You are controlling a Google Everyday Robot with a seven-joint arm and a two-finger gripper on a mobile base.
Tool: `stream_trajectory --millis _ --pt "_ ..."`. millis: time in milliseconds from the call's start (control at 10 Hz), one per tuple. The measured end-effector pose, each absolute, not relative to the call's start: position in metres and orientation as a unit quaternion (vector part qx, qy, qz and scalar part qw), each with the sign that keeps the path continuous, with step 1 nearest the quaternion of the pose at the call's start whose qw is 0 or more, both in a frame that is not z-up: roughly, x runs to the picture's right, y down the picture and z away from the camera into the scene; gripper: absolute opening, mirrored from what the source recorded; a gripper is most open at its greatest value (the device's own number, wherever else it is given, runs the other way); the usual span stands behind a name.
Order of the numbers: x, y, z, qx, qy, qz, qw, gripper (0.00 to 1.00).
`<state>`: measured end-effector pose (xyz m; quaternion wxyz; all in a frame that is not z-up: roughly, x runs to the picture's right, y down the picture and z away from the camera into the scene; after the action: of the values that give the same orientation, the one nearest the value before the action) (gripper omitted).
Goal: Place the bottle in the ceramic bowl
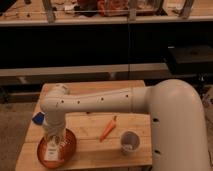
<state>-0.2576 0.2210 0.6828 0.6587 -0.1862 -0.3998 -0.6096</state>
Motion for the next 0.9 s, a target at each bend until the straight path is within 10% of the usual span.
stream_trajectory --millis 900 --pt "-0.266 0.247 0.703 -0.217 -0.402 -0.610 0.647 0.00"
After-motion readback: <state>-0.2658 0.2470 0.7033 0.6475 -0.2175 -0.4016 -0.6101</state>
